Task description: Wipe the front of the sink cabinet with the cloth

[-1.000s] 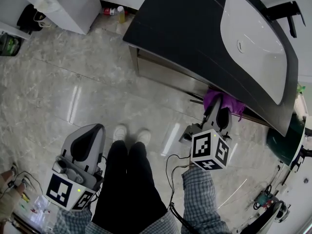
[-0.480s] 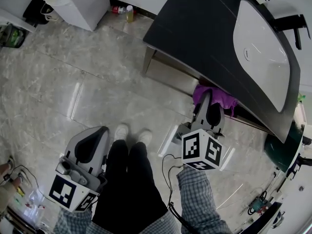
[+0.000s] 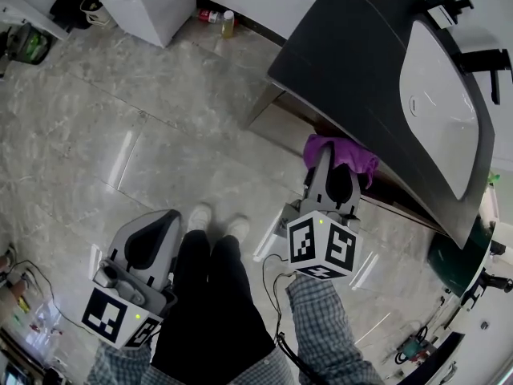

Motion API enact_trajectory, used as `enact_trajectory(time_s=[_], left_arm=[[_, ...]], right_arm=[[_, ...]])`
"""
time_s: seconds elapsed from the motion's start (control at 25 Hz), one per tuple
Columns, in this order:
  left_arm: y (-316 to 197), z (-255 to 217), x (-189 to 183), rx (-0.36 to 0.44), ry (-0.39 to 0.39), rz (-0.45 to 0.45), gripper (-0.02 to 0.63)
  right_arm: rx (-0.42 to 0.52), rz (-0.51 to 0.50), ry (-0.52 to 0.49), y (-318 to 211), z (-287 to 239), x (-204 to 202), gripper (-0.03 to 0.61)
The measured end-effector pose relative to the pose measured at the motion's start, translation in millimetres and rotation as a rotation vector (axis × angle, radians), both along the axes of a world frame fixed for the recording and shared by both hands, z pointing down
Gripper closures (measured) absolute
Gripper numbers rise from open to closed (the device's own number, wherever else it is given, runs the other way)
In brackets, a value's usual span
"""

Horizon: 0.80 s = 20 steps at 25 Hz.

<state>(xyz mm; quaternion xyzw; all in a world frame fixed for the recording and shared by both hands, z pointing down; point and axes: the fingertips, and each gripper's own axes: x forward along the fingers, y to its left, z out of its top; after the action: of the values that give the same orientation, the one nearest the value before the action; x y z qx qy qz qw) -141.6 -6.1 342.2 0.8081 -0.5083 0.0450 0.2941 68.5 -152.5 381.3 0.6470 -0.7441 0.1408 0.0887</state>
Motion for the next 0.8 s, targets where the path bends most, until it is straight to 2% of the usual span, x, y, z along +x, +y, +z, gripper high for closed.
enact_trajectory(time_s=[0.52,0.8], left_arm=[[12.4,5.9,-29.6,-0.009,-0.007,-0.067,0.601],[16.2,8.5,-45.3,-0.019,-0.005,-0.091,0.602]], right_arm=[[-0.012,-0.200,0.024,-13.2,4.4,-83.3,0.502],[-0.025,-0.264,0.044,-16.6,11.9,-113.8,0.502]])
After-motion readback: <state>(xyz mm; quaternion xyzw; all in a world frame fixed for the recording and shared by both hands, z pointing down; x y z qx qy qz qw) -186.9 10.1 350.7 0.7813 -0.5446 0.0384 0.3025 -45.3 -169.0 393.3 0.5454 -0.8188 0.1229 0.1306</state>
